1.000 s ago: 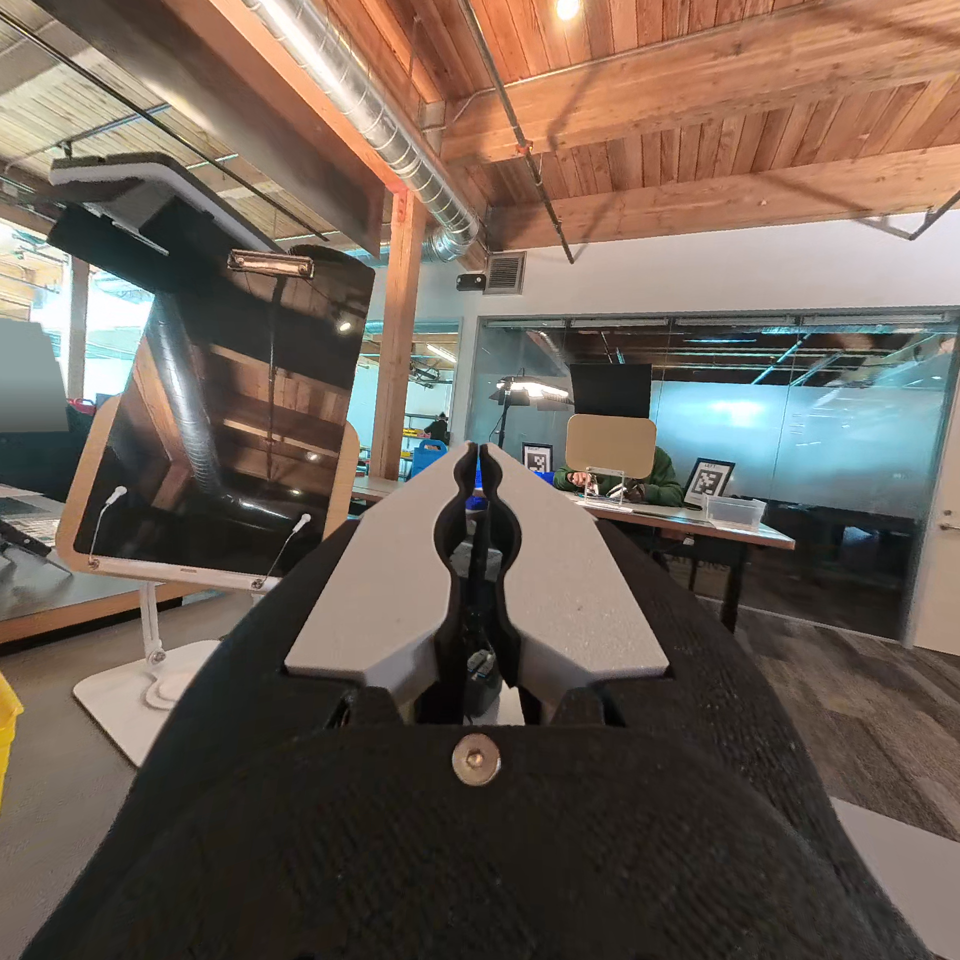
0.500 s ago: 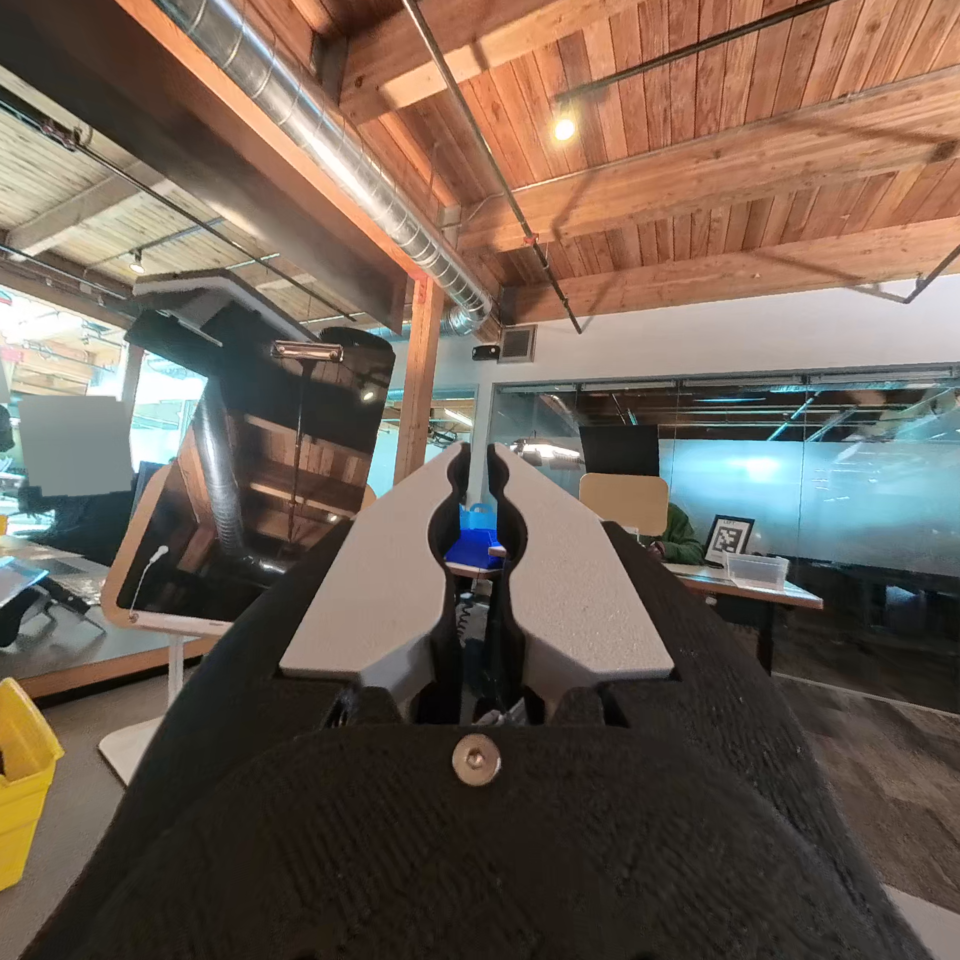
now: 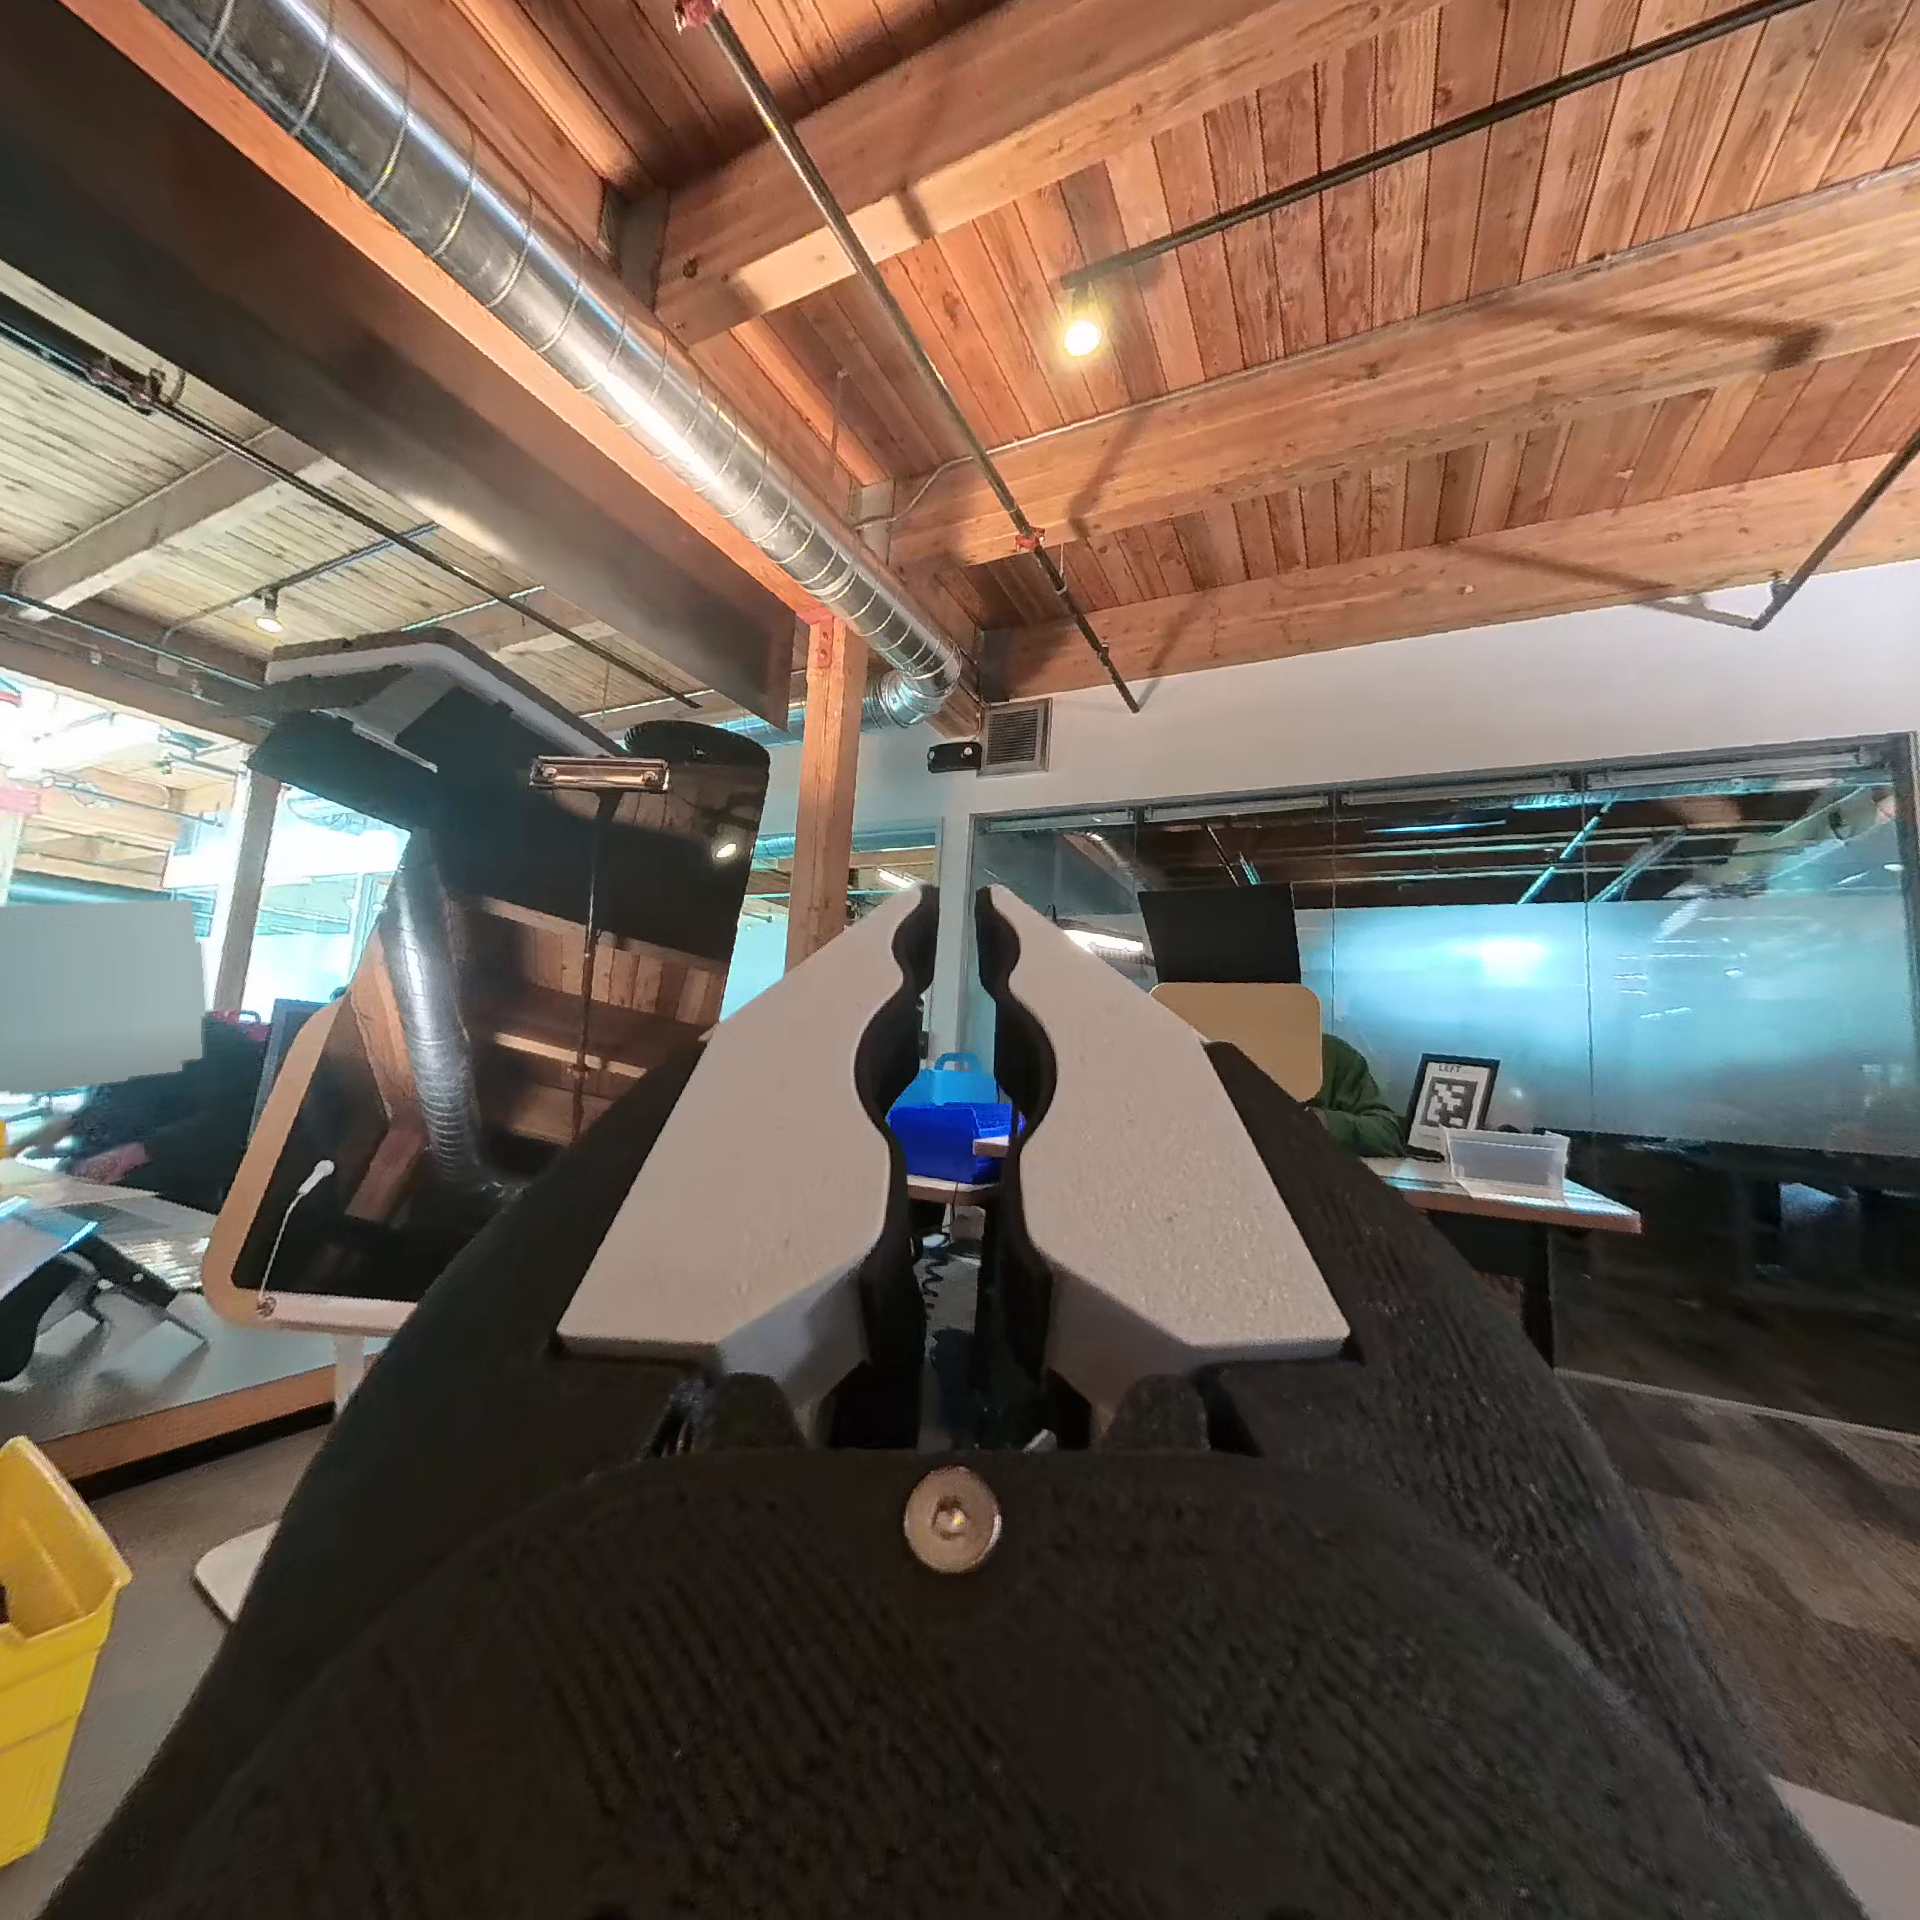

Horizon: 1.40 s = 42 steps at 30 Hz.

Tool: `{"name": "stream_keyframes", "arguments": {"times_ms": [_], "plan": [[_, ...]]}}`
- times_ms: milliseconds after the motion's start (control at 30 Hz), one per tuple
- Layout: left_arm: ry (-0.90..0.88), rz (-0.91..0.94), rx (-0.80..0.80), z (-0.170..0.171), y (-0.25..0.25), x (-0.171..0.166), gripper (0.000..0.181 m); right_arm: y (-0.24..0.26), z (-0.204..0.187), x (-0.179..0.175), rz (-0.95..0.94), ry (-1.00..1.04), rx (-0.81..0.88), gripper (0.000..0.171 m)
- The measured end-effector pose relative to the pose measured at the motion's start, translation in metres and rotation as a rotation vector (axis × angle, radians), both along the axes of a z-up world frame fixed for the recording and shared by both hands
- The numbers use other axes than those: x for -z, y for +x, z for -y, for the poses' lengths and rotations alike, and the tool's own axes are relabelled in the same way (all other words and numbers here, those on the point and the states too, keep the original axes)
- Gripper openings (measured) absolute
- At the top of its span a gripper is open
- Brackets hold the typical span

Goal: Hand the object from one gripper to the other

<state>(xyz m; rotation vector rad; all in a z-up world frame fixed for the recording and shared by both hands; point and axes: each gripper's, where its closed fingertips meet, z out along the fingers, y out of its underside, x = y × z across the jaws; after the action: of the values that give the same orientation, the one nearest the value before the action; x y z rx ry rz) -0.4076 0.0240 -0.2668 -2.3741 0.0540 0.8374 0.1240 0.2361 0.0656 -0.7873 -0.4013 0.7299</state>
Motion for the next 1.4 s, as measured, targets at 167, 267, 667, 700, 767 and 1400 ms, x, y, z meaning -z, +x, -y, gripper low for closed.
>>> {"name": "stream_keyframes", "arguments": {"times_ms": [167, 267, 667, 700, 767, 1400], "plan": [[-0.057, -0.151, -0.059, 0.006, -0.018, -0.004, 0.019, -0.002, 0.004, -0.001, 0.0, 0.009, -0.016, 0.006], [0.048, -0.186, -0.041, 0.006, -0.014, -0.028, 0.004, -0.008, 0.006, -0.001, 0.016, 0.019, -0.023, 0.006], [0.487, -0.431, 0.124, -0.023, 0.064, -0.218, 0.001, -0.05, 0.022, 0.004, 0.148, 0.075, -0.081, 0.006], [0.498, -0.436, 0.142, -0.033, 0.072, -0.228, 0.001, -0.054, 0.023, 0.006, 0.165, 0.081, -0.084, 0.006], [0.532, -0.41, 0.191, -0.058, 0.09, -0.246, 0.001, -0.062, 0.027, 0.008, 0.2, 0.092, -0.09, 0.006], [0.921, 0.114, 0.9, -0.158, 0.304, -0.291, 0.002, -0.122, 0.031, 0.05, 0.499, 0.149, -0.166, 0.041]]}}
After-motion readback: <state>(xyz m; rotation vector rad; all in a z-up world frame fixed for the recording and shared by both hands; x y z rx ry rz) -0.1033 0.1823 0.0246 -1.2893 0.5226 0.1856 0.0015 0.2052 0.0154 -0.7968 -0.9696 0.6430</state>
